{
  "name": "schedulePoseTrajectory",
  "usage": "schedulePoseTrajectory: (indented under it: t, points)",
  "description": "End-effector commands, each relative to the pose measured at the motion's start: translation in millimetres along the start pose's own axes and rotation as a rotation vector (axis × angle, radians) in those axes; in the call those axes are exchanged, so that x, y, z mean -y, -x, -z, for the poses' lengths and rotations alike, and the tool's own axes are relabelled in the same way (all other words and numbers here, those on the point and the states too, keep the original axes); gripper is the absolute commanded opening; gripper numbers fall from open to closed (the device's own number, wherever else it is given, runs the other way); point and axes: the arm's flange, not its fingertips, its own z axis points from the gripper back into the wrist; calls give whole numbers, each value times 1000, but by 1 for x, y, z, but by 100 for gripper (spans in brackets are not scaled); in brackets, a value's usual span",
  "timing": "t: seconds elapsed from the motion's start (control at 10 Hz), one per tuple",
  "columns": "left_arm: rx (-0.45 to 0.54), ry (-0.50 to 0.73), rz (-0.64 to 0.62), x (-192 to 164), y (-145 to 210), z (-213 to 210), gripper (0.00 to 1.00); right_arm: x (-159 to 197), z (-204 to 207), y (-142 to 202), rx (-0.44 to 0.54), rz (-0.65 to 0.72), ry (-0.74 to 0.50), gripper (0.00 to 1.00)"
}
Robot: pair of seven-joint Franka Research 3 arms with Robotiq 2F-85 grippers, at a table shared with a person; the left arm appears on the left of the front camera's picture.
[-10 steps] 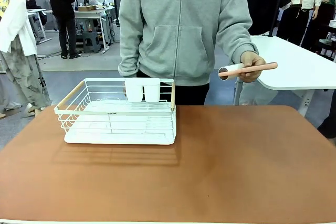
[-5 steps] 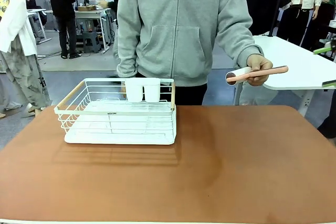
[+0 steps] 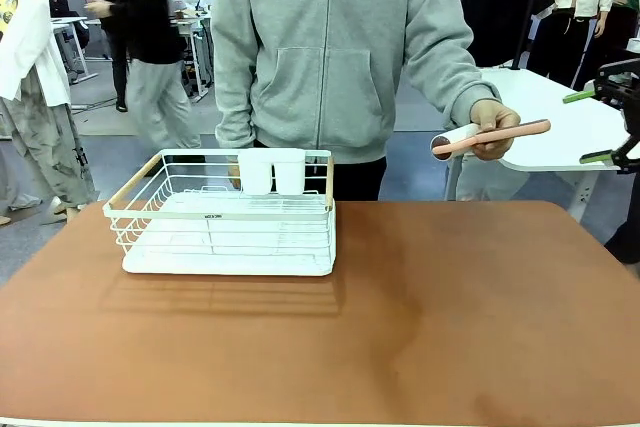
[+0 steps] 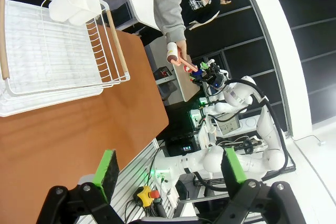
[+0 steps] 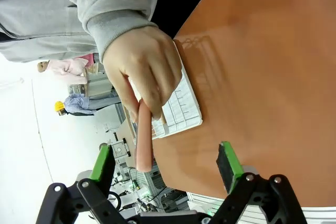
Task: Clean the table.
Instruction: Pick up the Lint Roller when the human hands it over.
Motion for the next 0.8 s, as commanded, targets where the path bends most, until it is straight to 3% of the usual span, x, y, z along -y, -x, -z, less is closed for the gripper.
schedulePoseTrajectory:
  t: [0.0,0.7]
  points:
    - [14,27,14,3,1,-1,100,0,19,16,40,12,-7,100]
    - [14,27,14,3,1,-1,100,0,52,37,127,-33,-7,100]
